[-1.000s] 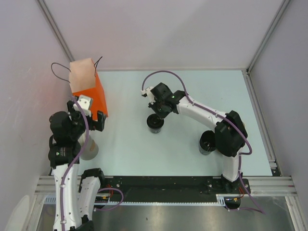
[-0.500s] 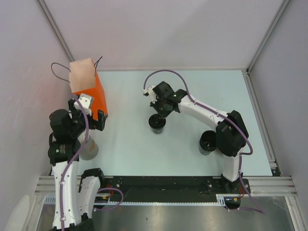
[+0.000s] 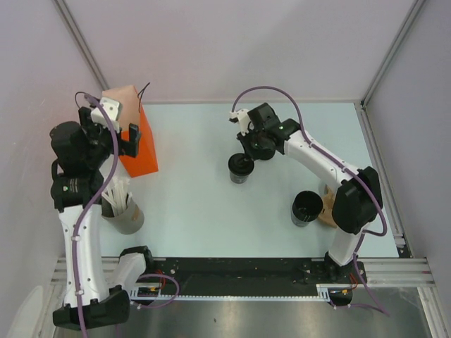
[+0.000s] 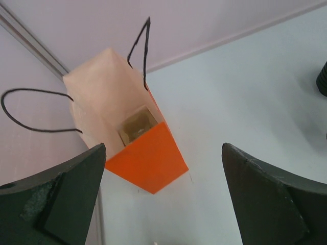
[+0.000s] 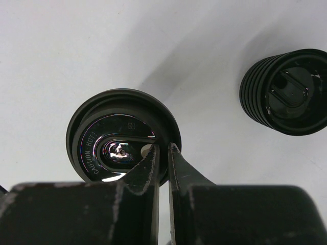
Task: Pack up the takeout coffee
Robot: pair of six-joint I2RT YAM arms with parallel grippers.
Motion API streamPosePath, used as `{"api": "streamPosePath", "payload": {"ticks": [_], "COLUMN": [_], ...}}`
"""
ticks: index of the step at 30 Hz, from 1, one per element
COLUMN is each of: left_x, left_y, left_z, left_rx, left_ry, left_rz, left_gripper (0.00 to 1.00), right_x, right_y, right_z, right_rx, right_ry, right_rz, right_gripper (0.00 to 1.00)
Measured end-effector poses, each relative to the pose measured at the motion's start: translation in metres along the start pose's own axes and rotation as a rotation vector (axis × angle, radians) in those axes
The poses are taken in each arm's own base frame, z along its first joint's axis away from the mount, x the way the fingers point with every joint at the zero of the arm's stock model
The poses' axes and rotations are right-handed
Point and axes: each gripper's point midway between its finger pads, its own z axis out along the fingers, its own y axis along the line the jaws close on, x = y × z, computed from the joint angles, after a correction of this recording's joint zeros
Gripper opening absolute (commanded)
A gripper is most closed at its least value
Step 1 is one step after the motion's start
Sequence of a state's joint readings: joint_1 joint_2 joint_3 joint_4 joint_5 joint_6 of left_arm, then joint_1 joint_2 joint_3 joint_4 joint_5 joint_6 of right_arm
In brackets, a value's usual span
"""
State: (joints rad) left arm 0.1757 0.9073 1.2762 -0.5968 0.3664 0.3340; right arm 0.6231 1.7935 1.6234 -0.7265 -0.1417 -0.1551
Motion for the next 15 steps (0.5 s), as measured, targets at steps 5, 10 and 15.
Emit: {"api": "streamPosePath", "payload": {"ticks": [5,10,15], "left_x": [-0.016,-0.008,0.011], "left_y": [0.015,0.025,0.022], "left_z": [0.019,0.058,0.093], "left_rx": [-0.008,0.011,0.047], "left_ry": [0.004,0.078,0.157], "left_rz": [-0.001,-0.025,-0.045], "left_gripper": [1.00,1.00,1.00], "right_x": [-0.002,0.002,0.003], "right_y": [-0.006,-0.014,-0.014], "right_z": [-0.009,-0.013,-0.023], "right_rx": [-0.015,-0.033,-0.072], "right_ry": [-0.020,-0.023,-0.046], "right_rz": [0.019,0.048,0.063], "right_gripper": [0.00,0.00,0.00]}}
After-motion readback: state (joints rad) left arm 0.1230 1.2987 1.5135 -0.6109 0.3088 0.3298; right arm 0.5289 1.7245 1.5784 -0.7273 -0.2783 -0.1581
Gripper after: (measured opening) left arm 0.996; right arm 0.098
